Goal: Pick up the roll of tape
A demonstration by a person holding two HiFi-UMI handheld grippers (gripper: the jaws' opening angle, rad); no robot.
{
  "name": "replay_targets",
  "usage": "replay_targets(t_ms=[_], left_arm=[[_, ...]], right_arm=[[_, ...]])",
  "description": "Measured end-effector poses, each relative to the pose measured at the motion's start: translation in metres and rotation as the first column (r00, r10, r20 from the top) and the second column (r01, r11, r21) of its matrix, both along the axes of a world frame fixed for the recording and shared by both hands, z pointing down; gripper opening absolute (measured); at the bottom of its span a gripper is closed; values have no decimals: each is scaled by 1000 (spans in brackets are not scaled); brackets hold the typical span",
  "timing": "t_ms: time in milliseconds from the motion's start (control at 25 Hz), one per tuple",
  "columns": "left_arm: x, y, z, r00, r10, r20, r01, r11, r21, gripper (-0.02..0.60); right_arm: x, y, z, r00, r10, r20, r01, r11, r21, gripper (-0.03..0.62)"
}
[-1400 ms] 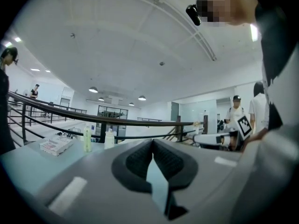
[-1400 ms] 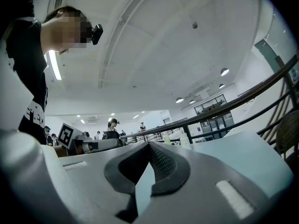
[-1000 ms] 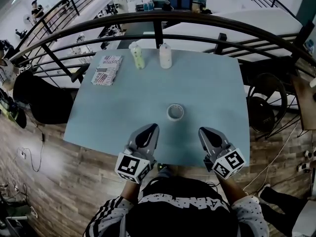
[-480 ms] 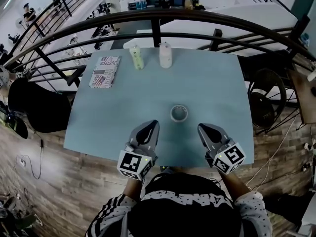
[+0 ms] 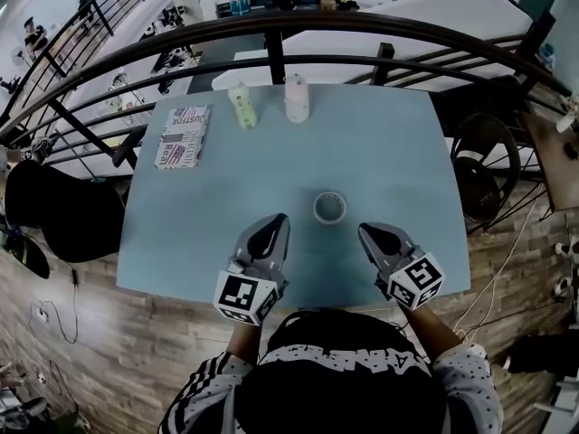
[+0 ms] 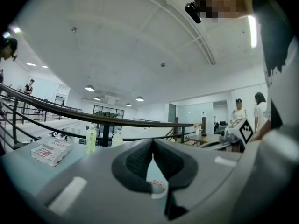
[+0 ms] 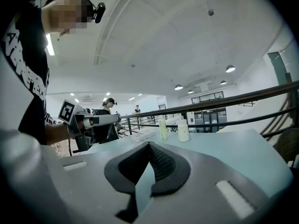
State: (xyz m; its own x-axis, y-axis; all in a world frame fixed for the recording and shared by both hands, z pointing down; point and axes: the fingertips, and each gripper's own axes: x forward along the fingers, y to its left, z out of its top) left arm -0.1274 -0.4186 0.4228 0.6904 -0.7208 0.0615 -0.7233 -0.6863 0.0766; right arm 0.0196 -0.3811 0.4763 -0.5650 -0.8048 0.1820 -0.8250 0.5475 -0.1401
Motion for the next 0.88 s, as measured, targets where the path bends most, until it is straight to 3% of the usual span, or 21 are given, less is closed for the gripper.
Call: replay_targets(t_ms=[400,880], left_arm=[[-13,-21,6,1000,13,-13,-13,1000,0,0],[-41,-33,18,999,-22,-44,21,1000,-20,0]], right_arm=[[-6,-22,32,997,21,-68,-25,998,-54,2],[-28,-46,69,986,-35,-165,17,993,-113,5]])
